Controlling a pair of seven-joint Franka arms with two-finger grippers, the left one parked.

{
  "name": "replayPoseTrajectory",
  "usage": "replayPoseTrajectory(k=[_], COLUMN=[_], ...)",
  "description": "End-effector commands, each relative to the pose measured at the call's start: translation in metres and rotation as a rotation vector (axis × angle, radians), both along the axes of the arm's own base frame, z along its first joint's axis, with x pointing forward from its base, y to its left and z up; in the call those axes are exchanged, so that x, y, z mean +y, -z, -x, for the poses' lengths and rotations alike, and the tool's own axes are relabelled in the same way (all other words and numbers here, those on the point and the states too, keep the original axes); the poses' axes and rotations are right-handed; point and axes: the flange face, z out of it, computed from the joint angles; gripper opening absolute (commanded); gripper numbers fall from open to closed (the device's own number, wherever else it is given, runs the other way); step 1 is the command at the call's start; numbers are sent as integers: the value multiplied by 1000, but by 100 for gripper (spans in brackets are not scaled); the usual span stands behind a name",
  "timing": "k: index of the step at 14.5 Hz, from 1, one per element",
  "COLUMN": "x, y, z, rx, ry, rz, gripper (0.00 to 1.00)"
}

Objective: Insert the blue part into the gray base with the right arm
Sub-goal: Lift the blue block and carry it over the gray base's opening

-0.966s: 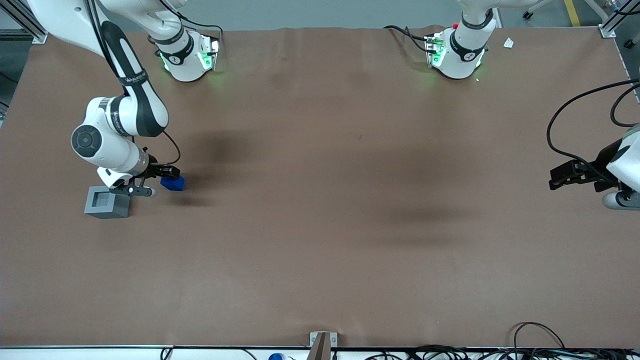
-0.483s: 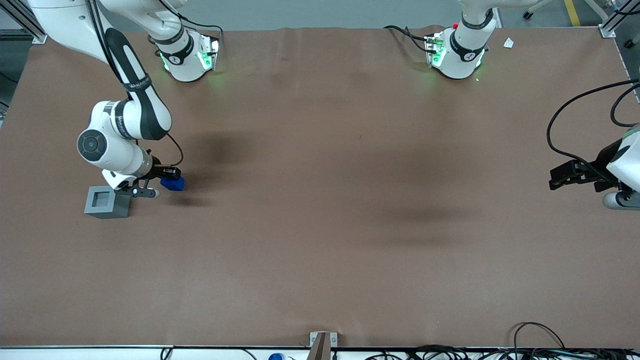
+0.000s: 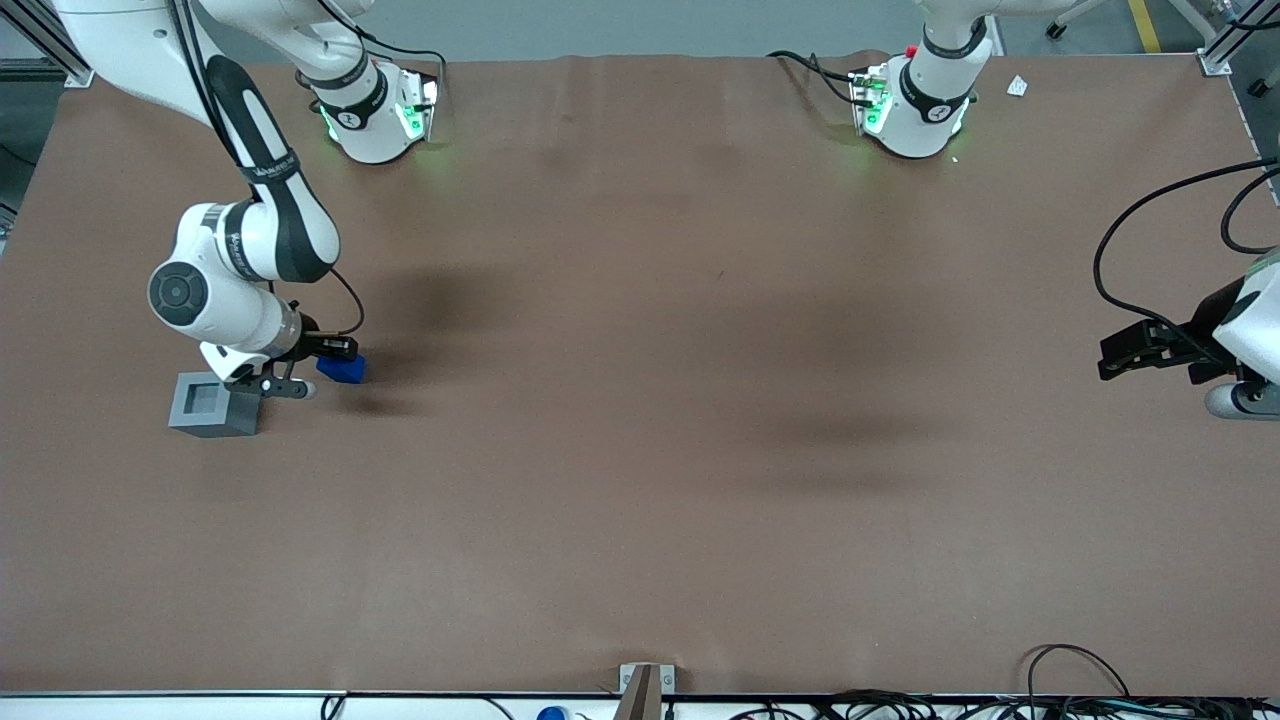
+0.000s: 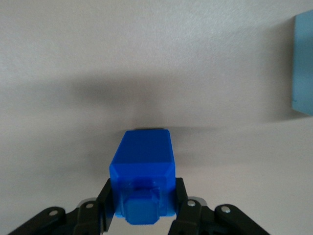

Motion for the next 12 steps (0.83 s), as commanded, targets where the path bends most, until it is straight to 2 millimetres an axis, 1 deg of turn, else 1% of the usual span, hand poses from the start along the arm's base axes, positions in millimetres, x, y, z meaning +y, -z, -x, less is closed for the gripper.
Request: replayPoseTrajectory(k=[1, 2, 5, 6, 7, 8, 11, 12], x=[-16, -25, -31, -40, -54, -70, -103, -111], y=[-43, -51, -74, -83, -94, -99, -105, -105], z=[-22, -29, -43, -46, -50, -51, -49, -48], rx=[10, 7, 3, 12, 17, 25, 18, 14], ry=[36, 46, 23, 7, -1, -19, -54, -61], rz=[-19, -19, -25, -32, -38, -49, -63, -65], gripper=[10, 10, 9, 9, 9, 9, 9, 8])
